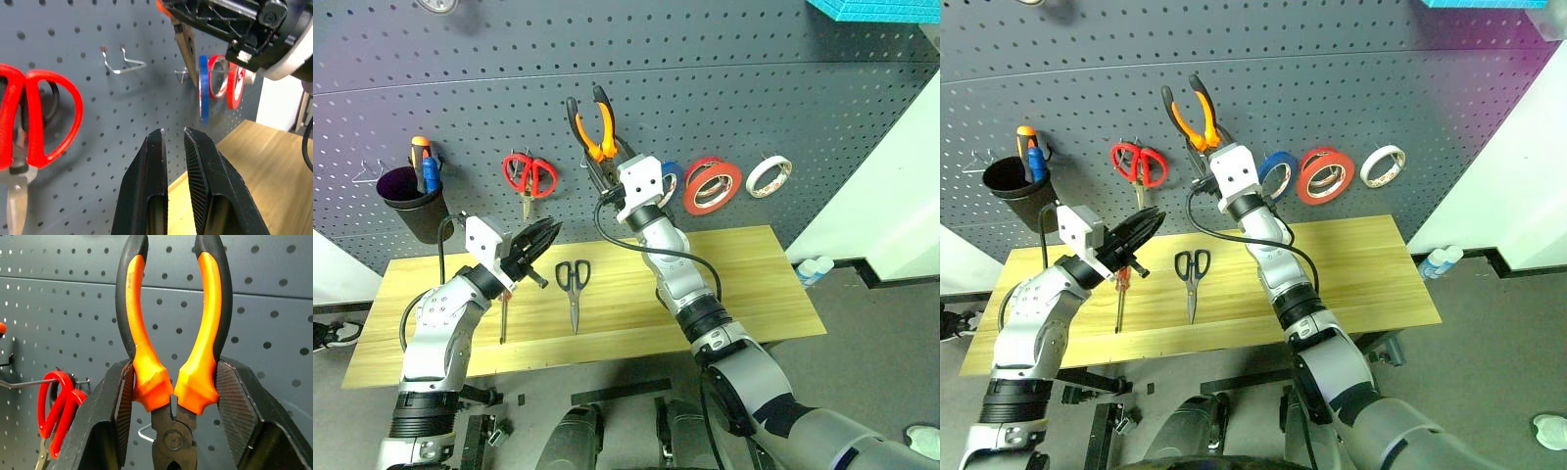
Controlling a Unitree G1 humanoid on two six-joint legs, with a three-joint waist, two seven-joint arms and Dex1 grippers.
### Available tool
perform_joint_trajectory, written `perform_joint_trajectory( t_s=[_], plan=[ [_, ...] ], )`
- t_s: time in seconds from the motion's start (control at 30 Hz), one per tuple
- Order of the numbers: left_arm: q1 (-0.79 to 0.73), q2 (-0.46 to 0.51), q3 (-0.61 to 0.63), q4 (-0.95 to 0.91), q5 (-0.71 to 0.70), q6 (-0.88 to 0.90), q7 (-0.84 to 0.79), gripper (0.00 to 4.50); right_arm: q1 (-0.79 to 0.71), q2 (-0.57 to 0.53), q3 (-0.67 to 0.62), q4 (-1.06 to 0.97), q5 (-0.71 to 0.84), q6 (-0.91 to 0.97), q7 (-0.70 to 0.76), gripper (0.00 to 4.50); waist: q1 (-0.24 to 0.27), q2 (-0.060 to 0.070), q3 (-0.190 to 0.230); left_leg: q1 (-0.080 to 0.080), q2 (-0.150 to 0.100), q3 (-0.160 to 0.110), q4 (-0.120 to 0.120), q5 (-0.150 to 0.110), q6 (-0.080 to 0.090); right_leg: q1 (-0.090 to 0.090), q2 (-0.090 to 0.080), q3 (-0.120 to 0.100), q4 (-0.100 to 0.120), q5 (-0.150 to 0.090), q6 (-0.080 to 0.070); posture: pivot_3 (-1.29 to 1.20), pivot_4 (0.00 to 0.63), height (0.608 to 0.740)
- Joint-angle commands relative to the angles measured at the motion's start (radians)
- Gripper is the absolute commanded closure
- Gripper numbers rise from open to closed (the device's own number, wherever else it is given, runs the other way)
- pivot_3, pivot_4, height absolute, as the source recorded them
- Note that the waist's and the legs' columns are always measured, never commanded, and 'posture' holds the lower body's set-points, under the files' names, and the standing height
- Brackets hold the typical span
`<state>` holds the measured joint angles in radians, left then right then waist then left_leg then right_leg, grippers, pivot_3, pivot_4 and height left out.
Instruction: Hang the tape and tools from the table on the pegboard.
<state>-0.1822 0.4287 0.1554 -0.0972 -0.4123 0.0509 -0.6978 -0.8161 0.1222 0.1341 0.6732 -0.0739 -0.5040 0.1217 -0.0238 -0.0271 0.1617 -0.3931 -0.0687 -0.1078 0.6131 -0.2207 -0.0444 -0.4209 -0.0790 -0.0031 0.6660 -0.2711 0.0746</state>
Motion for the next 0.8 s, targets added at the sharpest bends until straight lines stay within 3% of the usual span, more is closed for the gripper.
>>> perform_joint_trajectory(
  t_s=[0.03, 0.47, 0.8],
  plan=[
    [-0.002, 0.015, 0.042, -0.035, -0.018, -0.018, 0.005, 3.86, 0.005, 0.019, 0.004, -0.058, 0.004, -0.015, -0.003, 2.4, -0.001, 0.0, -0.003, 0.001, 0.0, 0.0, 0.0, 0.0, 0.0, 0.001, 0.0, 0.0, 0.0, 0.0, 0.0, 0.0, 0.05, 0.74],
    [0.06, 0.091, 0.088, 0.013, -0.012, -0.019, -0.05, 3.86, 0.218, -0.002, 0.066, -0.234, 0.008, 0.112, 0.094, 2.4, -0.02, 0.0, -0.014, 0.003, 0.0, -0.001, 0.001, -0.002, 0.004, 0.004, 0.001, 0.001, 0.001, 0.0, 0.0, 0.01, 0.064, 0.74],
    [0.066, 0.108, 0.07, 0.045, 0.006, -0.029, -0.083, 3.86, 0.402, -0.051, 0.152, -0.414, -0.049, 0.485, 0.153, 2.4, -0.019, 0.0, -0.014, 0.004, 0.0, -0.001, 0.002, -0.002, 0.004, 0.005, 0.0, 0.001, 0.001, 0.0, -0.001, -0.02, 0.086, 0.74]
  ],
)
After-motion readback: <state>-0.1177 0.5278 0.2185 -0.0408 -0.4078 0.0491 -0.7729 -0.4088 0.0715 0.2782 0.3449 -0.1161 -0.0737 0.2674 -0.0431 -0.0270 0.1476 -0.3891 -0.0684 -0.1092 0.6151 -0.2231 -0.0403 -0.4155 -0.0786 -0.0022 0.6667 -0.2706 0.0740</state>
